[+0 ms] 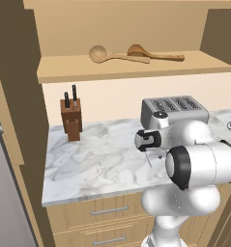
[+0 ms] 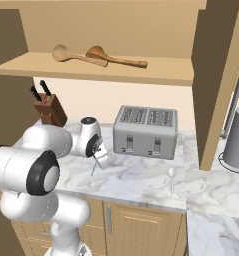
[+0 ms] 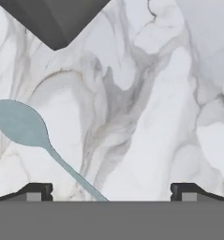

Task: Organize the utensils by type. Pick up the wooden spoons from the counter and place them in the open cabinet. Then pick up the metallic utensils from the counter and place them in the open drawer.

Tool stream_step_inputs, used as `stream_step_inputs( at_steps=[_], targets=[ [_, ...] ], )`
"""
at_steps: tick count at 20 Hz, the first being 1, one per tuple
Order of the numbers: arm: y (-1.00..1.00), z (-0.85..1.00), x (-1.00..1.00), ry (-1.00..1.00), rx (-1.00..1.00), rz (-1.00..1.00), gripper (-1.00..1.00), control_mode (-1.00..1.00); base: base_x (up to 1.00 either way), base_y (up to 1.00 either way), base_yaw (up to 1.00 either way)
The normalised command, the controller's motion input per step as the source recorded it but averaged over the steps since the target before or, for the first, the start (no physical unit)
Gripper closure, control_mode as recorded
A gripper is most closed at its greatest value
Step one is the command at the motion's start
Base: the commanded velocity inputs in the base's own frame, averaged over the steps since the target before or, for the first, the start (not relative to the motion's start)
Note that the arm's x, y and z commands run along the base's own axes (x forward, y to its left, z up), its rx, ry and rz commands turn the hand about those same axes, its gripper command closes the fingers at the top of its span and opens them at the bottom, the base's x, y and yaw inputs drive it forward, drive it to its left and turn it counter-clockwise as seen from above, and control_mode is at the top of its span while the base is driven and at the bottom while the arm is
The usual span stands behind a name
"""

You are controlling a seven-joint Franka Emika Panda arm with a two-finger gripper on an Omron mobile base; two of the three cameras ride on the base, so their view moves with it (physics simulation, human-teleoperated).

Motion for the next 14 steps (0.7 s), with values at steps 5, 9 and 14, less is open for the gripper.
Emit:
stream_step_inputs(
  at_steps=[5, 9, 14],
  targets=[
    [0.14, -0.44, 0.17, 0.00, 0.00, 0.04, -1.00, -1.00, 0.00, 0.00, 0.00],
    [0.10, -0.38, 0.03, 0.00, 0.00, 0.07, -1.00, -1.00, 0.00, 0.00, 0.00],
    [0.00, -0.21, 0.27, 0.00, 0.00, 0.07, -1.00, -1.00, 0.00, 0.00, 0.00]
  ],
)
